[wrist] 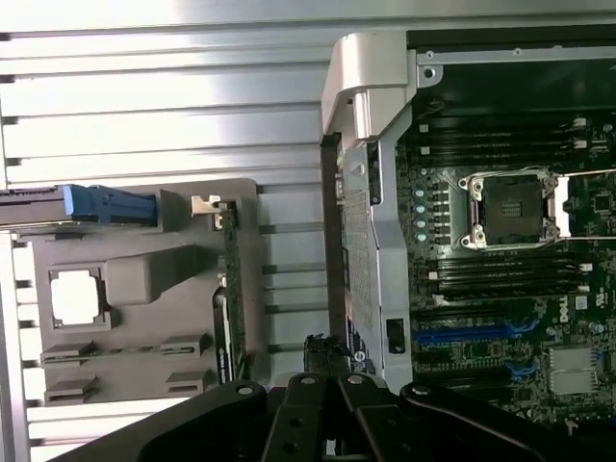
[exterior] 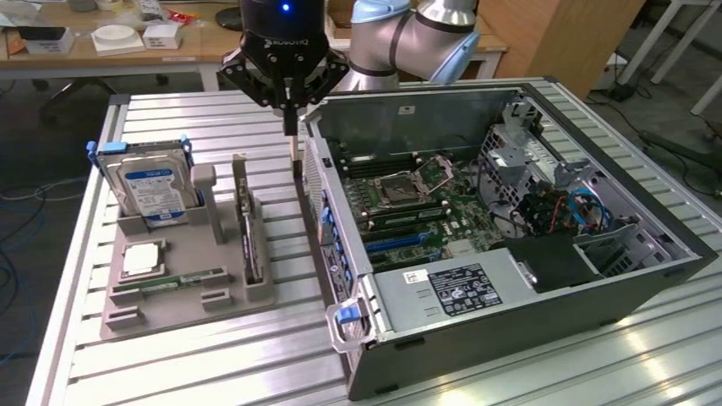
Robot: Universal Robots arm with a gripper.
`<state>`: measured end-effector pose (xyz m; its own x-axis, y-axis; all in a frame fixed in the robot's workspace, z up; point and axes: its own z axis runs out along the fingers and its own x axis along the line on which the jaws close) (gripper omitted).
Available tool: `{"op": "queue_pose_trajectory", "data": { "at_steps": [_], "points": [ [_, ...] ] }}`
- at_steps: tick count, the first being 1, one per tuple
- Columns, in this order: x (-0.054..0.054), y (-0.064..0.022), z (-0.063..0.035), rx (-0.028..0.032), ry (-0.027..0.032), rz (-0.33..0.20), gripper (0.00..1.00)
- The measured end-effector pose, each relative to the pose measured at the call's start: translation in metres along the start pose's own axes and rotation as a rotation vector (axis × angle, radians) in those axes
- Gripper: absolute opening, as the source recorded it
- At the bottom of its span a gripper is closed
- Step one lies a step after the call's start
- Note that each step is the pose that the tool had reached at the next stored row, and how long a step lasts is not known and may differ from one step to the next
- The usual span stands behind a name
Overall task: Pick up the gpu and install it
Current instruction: 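Reach for the gpu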
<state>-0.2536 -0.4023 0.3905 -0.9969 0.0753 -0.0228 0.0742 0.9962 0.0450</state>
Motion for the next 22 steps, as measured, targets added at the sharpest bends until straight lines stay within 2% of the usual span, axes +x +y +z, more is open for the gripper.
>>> {"op": "queue_pose_trajectory", "data": {
  "at_steps": [22],
  "points": [
    [0.028,-0.0041,-0.0001,0.0,0.0001,0.0,0.1]
  ]
}}
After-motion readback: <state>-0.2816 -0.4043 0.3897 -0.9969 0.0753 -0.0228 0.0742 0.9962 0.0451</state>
